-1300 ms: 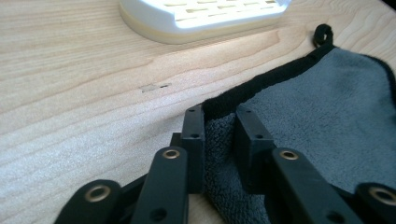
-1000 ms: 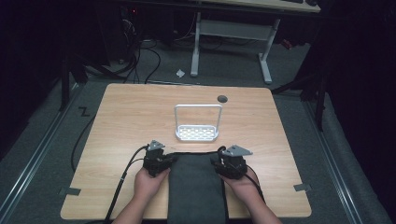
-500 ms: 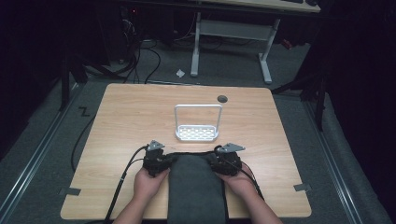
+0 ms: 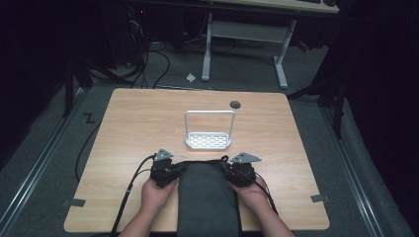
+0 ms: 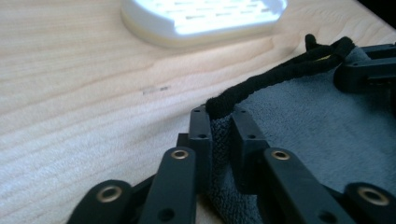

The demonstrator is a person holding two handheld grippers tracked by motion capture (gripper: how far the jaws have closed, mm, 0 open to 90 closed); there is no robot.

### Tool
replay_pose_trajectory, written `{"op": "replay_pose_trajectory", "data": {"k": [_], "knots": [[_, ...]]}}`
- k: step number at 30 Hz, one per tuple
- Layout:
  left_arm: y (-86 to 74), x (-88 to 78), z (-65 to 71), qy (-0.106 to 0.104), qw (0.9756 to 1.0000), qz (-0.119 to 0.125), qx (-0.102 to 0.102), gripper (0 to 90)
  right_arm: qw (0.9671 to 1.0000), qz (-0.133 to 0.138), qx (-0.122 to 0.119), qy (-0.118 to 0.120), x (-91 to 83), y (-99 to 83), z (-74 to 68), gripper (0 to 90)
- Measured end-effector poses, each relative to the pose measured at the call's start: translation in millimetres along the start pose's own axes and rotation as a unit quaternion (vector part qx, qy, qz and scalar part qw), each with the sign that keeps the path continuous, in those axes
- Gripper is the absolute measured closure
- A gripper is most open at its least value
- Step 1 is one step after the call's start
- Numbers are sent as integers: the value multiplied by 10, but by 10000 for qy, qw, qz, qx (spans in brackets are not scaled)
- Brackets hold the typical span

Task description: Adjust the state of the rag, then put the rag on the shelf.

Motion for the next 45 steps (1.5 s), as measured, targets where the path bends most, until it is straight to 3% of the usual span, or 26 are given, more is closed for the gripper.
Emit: {"op": "replay_pose_trajectory", "data": {"k": [3,11,16,20,29,35,45], "knots": [[-1,-8,3,10,10000,-2,11,813,9999,60,-113,-53,-20,9,-23,778],[21,-21,9,-62,9999,86,29,811,9998,160,-56,55,-77,25,-34,778],[75,-110,39,-119,9994,330,32,821,9993,349,-122,31,-123,85,-45,778],[198,-248,89,-167,9975,681,24,827,9981,598,-169,-29,-208,181,-72,778],[512,-498,219,-86,9944,1011,312,828,9935,1093,-280,-133,-448,412,-132,776],[705,-617,281,-46,9920,1205,382,828,9893,1395,-346,-232,-587,603,-122,774],[1103,-834,375,11,9851,1608,616,828,9814,1841,-442,-329,-798,965,-91,771]]}}
Point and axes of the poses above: each handheld gripper's, and its own axes: x roughly forward along the jaws, y roughly out of its top, z roughly to its right, the point moved 7 cm from there along x, roughly forward along the jaws, and after that the axes turned 1 degree about -x, right-handed, at the moved point
